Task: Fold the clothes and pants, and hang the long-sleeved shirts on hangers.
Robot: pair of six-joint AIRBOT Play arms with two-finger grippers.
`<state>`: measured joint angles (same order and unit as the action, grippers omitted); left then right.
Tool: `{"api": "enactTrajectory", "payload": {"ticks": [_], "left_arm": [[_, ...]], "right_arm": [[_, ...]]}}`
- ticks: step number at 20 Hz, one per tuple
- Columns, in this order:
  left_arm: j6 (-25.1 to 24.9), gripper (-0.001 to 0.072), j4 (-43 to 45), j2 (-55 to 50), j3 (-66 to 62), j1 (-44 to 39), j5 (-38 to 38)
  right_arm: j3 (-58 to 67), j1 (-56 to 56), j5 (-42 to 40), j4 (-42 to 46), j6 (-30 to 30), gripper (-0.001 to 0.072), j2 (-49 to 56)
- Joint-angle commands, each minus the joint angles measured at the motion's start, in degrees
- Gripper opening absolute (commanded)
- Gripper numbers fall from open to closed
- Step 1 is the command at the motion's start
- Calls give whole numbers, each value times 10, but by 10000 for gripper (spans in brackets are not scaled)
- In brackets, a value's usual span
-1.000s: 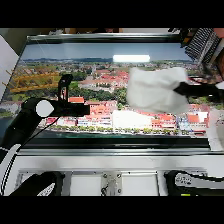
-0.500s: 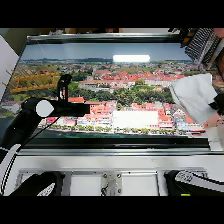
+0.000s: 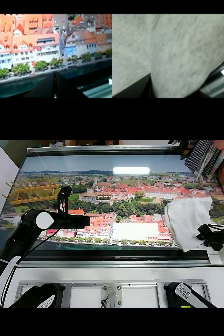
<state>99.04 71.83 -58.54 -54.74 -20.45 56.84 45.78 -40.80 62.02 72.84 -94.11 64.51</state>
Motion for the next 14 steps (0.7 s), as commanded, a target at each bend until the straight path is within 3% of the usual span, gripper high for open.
{"api": "enactTrajectory", "payload": {"ticks": [1,5,8,11,14], "left_arm": [[0,22,0,0,0,0,11],[0,22,0,0,0,0,26],[0,23,0,0,0,0,29],[0,23,0,0,0,0,29],[0,23,1,0,0,0,29]], "right_arm": [[-14,2,40,7,11,665,-30],[33,3,61,-5,47,679,-123],[67,29,50,-91,99,678,-204],[67,122,39,-186,172,678,-237],[67,251,40,-185,194,668,-227]]}}
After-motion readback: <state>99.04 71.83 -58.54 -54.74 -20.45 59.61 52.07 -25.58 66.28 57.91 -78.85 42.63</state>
